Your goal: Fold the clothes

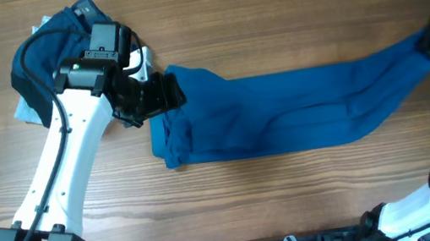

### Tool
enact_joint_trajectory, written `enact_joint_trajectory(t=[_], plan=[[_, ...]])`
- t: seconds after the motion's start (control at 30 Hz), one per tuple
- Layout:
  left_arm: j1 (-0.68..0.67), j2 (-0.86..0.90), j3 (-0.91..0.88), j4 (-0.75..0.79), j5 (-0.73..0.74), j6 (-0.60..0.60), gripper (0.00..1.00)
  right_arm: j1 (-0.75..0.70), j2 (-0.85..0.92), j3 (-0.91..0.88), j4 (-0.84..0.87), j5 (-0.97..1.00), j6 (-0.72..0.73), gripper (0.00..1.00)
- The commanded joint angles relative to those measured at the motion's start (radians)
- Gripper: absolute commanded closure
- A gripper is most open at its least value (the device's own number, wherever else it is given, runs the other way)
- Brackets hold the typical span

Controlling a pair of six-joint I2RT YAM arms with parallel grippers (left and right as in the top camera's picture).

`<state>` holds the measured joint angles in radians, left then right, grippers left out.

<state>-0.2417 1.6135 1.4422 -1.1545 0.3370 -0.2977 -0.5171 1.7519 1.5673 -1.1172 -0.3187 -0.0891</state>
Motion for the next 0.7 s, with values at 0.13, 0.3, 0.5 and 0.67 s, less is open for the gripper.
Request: enact_joint_trajectory(t=[0.13,0.3,0.5,0.67], plan=[[0.005,-0.014,0.011,0.003,-0.017,0.003,0.16,0.328,-0.009,0.002,-0.161,0.095,0.047,0.96],[0.005,-0.014,0.011,0.003,-0.018,0.003,0.16,0.573,-0.009,-0.068,-0.183,0.147,0.126,0.96],[0.005,-0.014,0.011,0.003,-0.018,0.003,0.16,0.755,-0.008,-0.198,-0.070,0.134,0.201,0.73],[0.005,-0.014,0.011,0.003,-0.036,0.003,0.15,0.810,-0.026,-0.203,-0.018,0.053,0.169,0.52]])
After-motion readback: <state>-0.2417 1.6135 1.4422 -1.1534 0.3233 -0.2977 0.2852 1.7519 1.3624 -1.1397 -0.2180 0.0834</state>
